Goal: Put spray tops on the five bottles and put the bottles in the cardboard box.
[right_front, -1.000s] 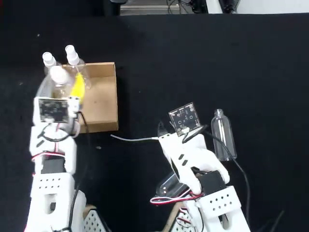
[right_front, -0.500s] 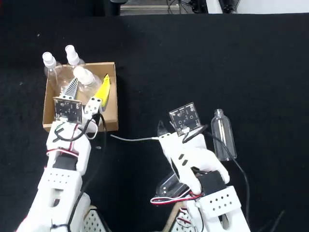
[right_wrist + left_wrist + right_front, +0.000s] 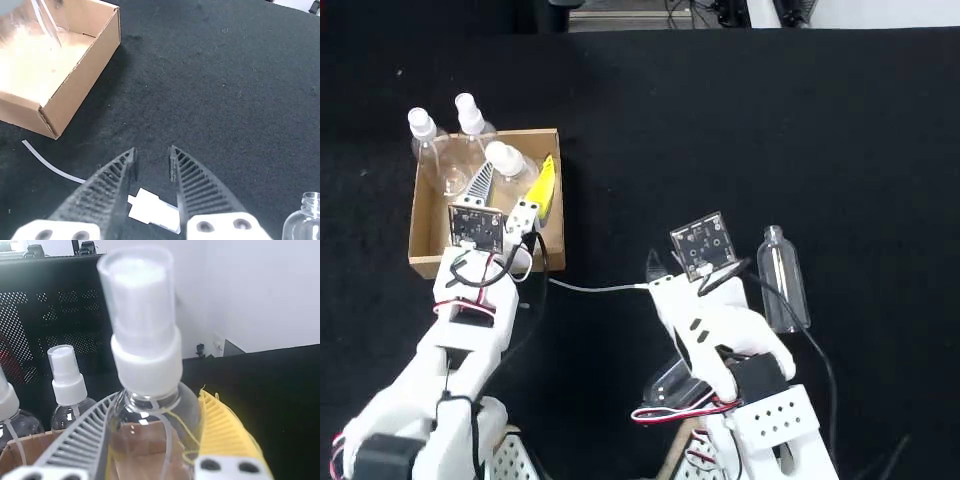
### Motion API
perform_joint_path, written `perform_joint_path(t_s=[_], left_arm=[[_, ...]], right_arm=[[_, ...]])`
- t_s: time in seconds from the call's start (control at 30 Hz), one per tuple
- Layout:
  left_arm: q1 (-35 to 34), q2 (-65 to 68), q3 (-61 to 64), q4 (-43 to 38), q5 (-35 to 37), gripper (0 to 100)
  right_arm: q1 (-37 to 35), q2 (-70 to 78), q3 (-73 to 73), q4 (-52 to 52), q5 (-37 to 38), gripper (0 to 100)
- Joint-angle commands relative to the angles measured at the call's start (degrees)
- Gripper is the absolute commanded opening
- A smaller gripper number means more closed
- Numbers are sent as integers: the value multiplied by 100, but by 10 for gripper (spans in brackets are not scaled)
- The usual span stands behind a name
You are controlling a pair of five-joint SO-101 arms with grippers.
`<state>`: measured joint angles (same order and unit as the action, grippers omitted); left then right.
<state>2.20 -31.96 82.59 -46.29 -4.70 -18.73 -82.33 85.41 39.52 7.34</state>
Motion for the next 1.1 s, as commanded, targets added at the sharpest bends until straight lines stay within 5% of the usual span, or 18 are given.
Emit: perform_joint_path(t_s=[0.0, 0.33, 0.53, 1.07], left_arm=[[40, 299, -180, -589, 62, 40], [40, 1732, -989, -668, 53, 36], [40, 2444, -1103, -1811, 97, 36], [-277, 4132, -2202, -1864, 62, 36]], right_arm=[[-26, -127, -48, -167, 53, 89], [-26, -127, -40, -167, 53, 89], [-26, -127, -48, -167, 53, 89], [-26, -127, -48, -167, 62, 89]])
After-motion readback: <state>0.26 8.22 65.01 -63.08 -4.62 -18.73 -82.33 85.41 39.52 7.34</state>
